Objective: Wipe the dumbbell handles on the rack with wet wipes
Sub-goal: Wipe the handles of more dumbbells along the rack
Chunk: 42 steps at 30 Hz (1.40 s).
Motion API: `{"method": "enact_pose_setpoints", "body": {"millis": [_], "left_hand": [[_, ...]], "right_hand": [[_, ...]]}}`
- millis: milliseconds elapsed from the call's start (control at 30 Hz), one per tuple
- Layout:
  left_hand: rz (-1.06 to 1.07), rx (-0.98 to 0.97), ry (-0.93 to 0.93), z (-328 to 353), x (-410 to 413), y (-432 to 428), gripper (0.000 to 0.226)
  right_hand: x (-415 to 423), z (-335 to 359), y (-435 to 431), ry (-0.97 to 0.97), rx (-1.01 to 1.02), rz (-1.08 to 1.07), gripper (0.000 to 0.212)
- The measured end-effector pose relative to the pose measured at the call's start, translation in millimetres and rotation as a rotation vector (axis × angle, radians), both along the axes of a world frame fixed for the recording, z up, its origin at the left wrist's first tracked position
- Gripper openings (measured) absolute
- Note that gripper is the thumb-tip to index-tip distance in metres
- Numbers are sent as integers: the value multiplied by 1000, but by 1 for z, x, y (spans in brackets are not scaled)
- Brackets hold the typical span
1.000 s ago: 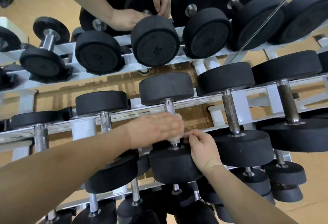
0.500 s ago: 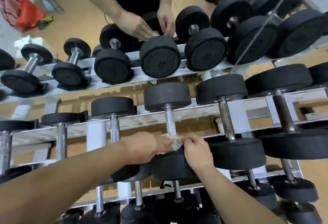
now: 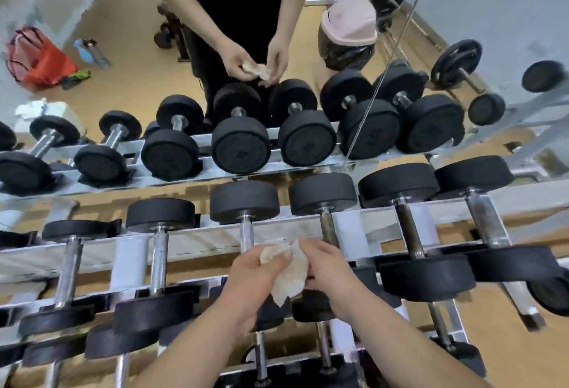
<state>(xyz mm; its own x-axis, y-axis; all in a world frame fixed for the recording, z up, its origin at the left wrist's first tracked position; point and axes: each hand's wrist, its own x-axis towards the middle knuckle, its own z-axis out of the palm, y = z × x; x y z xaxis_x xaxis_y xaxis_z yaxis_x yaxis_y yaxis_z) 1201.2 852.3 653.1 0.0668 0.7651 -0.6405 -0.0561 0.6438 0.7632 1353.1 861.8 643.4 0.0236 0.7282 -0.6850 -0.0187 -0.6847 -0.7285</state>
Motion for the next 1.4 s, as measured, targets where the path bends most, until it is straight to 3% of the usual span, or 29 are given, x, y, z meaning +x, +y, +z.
{"method": "enact_pose_setpoints", "body": {"millis": [100,267,400,500,667,767,900,1000,1133,1300,1400], "left_hand": [[7,-29,-36,6,17,2,19],[92,-193,-70,-13,34,13,21],[228,-64,169,-27,53,40,24],[70,-32,227,-39,81,51,26],[56,-279,156,-80,111,73,18],[-65,-311,164,-106,123,77,39],[-128,-330,214,-115,128,81,40],[-32,-371,175,-109,127,99,26],[147,-309,52,-105,123,130,24],[-50,-238,288,-111,121,107,40],[-27,-220,436,-119,103,89,39]], "right_hand": [[25,4,-5,-52,34,16,18],[53,-17,-6,-336,154,37,14],[73,-37,7,-638,234,205,16],[80,-57,24,-798,227,286,20],[81,-90,30,-835,165,254,23],[84,-95,30,-822,178,231,18],[85,-95,34,-808,152,241,12],[85,-95,33,-813,132,241,13],[86,-95,33,-798,99,238,17],[86,-94,32,-784,85,213,18],[86,-94,33,-785,83,207,19]]}}
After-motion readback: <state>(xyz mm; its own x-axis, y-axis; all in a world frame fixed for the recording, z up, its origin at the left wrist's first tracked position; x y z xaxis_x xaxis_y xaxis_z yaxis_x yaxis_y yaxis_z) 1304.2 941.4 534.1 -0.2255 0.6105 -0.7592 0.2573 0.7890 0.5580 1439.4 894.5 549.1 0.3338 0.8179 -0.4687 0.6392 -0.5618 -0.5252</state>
